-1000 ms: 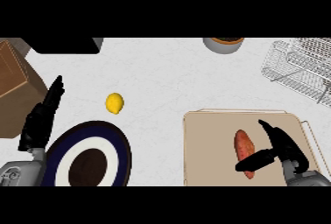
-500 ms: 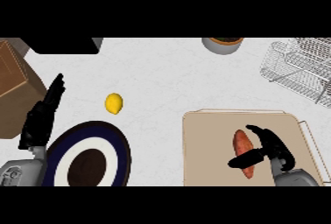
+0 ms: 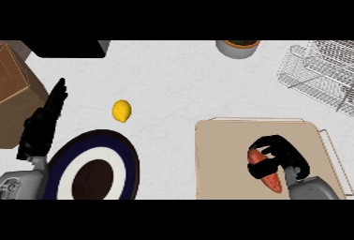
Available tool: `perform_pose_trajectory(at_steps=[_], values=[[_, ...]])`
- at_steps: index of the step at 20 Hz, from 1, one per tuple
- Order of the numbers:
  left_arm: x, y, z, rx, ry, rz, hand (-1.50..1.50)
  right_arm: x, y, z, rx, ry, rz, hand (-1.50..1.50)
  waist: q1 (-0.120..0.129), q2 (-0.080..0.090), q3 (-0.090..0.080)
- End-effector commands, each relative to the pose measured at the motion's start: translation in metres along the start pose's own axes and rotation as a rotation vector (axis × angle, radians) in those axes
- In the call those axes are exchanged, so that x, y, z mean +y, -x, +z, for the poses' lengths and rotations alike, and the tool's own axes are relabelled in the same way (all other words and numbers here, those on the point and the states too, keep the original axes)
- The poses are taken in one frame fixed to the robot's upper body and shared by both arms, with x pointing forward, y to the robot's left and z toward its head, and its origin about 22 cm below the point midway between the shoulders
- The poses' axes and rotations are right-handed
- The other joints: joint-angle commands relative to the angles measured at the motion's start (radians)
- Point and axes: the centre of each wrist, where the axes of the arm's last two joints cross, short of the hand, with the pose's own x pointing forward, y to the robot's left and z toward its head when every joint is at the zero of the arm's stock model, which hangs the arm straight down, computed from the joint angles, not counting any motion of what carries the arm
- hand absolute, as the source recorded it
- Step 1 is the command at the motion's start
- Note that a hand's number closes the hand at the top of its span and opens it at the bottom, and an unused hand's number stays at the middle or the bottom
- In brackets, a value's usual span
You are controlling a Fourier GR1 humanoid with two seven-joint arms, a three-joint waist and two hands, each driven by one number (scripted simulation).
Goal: Pick the sweet potato from the tray and place it in the tiered basket
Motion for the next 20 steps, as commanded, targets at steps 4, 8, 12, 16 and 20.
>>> perform_pose_trajectory(at_steps=[4,8,12,16,20], values=[[0.002,0.010,0.007,-0.007,0.000,-0.006,0.00,-0.006,-0.017,0.008,-0.004,-0.028,-0.161,1.50,0.003,0.006,0.012],[-0.023,-0.006,-0.004,-0.034,0.041,0.008,0.00,-0.025,-0.099,-0.016,-0.069,0.263,-0.066,1.50,0.062,0.024,0.012],[-0.026,-0.018,-0.013,-0.072,0.071,0.011,0.00,-0.049,-0.152,-0.008,-0.088,0.460,-0.051,1.50,0.101,0.036,0.012],[-0.028,-0.011,-0.010,-0.055,0.062,0.018,0.00,-0.063,-0.175,0.000,-0.199,0.662,-0.233,1.50,0.085,0.030,0.012],[-0.019,-0.018,-0.016,-0.045,0.044,0.005,0.00,-0.089,-0.205,0.018,-0.270,0.903,-0.262,1.50,0.077,0.024,0.011]])
